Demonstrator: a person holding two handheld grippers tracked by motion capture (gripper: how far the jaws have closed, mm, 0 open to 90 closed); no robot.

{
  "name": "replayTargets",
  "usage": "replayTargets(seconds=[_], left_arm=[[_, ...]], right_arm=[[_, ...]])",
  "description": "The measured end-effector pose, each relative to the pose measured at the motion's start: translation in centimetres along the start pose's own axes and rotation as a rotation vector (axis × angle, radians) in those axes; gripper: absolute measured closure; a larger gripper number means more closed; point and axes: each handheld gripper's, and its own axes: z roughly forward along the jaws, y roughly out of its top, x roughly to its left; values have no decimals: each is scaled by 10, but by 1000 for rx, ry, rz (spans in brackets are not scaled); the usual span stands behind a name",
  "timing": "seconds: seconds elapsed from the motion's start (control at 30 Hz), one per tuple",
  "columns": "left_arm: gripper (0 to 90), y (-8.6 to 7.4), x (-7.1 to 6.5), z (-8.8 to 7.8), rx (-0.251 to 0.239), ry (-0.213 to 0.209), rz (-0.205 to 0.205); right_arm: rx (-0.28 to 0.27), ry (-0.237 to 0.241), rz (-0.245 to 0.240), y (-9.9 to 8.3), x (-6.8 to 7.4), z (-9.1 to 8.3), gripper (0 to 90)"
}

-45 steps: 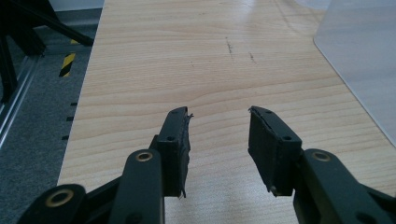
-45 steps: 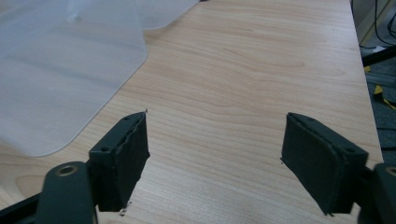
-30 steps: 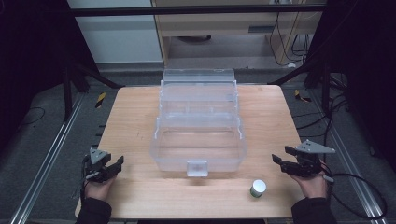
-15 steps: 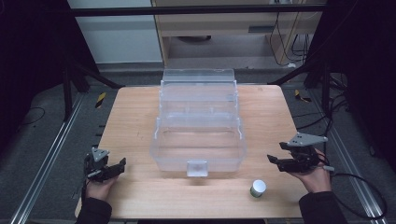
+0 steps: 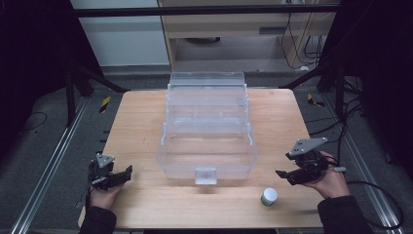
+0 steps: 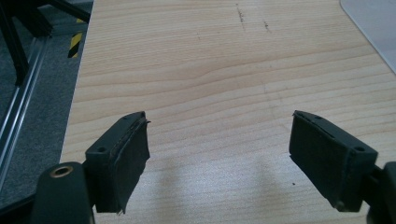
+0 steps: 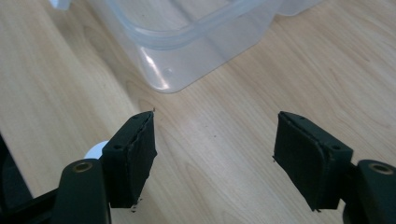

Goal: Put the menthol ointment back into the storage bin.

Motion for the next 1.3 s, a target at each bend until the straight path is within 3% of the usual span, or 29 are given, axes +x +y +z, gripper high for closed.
replayTargets(seconds=[0.4, 0.67, 1.3], left_arm=[[198, 0, 0, 1, 11, -2, 4], [203, 0, 0, 2, 13, -5, 3], [205, 0, 0, 2, 15, -7, 6]], right_arm=[[73, 74, -97, 12, 12, 0, 303], [160, 121, -172, 20, 22, 3, 306], [284, 175, -277, 20, 40, 17, 335]])
